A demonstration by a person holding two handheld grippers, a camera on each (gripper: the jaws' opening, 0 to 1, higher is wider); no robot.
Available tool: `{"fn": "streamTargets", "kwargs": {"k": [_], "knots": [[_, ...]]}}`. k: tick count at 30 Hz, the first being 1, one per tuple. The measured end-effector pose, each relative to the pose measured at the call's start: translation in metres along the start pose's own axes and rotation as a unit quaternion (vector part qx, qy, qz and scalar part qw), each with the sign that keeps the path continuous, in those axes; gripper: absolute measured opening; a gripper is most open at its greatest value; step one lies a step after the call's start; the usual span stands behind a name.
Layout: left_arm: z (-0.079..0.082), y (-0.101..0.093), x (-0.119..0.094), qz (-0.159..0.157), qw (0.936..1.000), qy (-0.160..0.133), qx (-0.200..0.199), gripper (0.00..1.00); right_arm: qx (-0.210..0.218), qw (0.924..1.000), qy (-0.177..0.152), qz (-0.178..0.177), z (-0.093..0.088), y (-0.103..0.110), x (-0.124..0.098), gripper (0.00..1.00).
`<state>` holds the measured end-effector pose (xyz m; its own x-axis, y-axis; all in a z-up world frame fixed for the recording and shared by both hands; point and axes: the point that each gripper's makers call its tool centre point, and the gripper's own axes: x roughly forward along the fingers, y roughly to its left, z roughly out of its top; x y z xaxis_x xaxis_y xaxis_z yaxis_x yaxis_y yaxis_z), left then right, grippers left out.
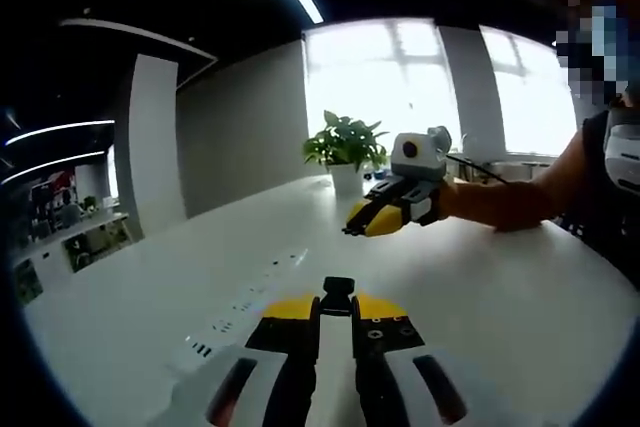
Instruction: Snap the two parts of the plastic buckle together until the buckle closes and remains connected.
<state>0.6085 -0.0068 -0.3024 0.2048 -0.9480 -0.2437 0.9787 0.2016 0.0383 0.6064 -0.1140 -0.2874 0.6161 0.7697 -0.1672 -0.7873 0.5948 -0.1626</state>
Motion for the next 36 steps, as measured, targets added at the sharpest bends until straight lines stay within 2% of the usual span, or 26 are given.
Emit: {"fn": "streamTargets", "kwargs": {"k": [13,36], "knots": [[-0.008,-0.005,0.001,-0.013,0.9996,0.023,0.009,0.1,0.003,0.9997,0.016,0.016,-0.005,0.007,0.002,0.11],[-0.003,-0.007,0.0,-0.009,0.9995,0.026,-0.014,0.1,0.002,0.9995,0.02,0.026,-0.002,0.015,-0.001,0.11]]}}
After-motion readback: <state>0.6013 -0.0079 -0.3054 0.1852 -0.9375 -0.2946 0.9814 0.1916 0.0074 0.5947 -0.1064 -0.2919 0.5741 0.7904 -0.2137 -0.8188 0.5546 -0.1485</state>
